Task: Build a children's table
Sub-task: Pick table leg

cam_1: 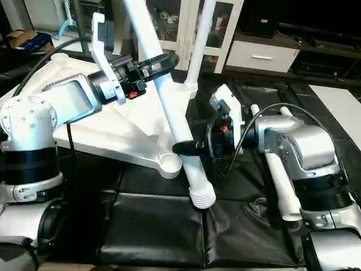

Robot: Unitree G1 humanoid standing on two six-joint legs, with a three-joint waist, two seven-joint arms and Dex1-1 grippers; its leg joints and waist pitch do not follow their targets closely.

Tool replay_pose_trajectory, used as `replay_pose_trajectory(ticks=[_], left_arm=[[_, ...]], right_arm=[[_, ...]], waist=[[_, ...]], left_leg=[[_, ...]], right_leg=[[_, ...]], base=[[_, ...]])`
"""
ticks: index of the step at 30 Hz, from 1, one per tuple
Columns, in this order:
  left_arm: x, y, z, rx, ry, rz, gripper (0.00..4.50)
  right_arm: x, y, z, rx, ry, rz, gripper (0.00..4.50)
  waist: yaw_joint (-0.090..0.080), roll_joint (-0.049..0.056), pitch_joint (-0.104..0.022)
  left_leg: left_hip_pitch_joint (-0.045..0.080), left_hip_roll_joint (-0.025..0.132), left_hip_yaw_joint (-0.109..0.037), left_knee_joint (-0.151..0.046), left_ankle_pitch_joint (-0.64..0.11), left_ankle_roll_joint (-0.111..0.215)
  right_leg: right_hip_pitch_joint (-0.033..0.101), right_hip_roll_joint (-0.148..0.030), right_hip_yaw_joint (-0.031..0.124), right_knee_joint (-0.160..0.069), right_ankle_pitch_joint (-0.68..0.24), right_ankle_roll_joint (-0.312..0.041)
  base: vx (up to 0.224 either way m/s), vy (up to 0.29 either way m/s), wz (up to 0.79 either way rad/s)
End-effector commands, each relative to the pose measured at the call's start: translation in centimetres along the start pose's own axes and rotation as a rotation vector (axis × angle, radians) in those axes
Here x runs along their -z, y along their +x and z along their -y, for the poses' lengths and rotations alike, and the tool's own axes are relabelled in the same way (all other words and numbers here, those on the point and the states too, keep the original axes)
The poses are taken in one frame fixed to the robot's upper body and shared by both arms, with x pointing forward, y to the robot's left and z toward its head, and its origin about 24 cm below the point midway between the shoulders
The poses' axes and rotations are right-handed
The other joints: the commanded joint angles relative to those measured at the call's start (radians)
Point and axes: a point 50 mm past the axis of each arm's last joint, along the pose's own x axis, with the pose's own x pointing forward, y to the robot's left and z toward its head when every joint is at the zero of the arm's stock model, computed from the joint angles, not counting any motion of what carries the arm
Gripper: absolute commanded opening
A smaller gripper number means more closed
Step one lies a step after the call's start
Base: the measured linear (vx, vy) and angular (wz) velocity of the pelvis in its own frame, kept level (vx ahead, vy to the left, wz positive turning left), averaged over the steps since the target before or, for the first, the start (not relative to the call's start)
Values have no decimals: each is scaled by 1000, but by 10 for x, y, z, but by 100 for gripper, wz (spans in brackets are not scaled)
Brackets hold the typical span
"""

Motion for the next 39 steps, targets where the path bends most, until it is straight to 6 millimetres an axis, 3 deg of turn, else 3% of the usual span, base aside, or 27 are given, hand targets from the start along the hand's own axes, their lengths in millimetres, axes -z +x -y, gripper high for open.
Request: replay_pose_trajectory(ticks=[1,6,8,10,11,19,20,29,39], left_arm=[[-7,4,12,51,53,11,156],[-7,5,12,60,62,6,156],[-8,6,13,63,65,8,156],[-8,5,13,70,66,8,156],[-8,5,13,77,65,7,156],[-8,6,16,92,62,9,156],[-8,6,16,93,61,11,156],[-11,6,16,97,56,19,156],[-11,6,16,106,55,17,156]], right_arm=[[6,-2,-1,-12,17,-31,450],[22,-1,-1,-7,12,-107,450],[26,-1,-1,-8,-2,-123,450],[27,2,1,12,-31,-113,450],[28,3,2,13,-37,-112,450],[33,6,2,13,-43,-114,450],[33,6,2,13,-41,-111,422],[44,7,3,6,-59,-167,351],[48,8,7,30,-73,-184,349]], waist=[[4,-1,-76],[4,-10,-76],[4,-9,-75],[3,0,-74],[1,-5,-76],[-1,-5,-76],[-1,-3,-76],[0,-3,-75],[-2,-3,-75]], left_leg=[[11,31,-4,-64,-73,19],[10,32,-4,-63,-74,19],[8,32,-4,-64,-77,15],[9,32,-5,-64,-91,10],[9,31,-5,-64,-93,11],[9,31,-5,-63,-85,21],[9,31,-5,-63,-85,22],[9,32,-5,-64,-98,15],[10,32,-6,-64,-103,18]], right_leg=[[56,-67,38,-68,-201,-194],[58,-69,38,-67,-198,-201],[57,-69,38,-69,-211,-196],[55,-70,38,-72,-228,-190],[56,-68,38,-71,-225,-190],[56,-67,37,-67,-199,-204],[56,-67,37,-68,-196,-207],[57,-67,37,-69,-200,-209],[55,-66,37,-69,-212,-206]], base=[[0,0,0],[0,0,0],[0,0,0],[0,0,0],[0,0,0],[0,0,0],[0,0,0],[0,0,0],[0,0,0]])
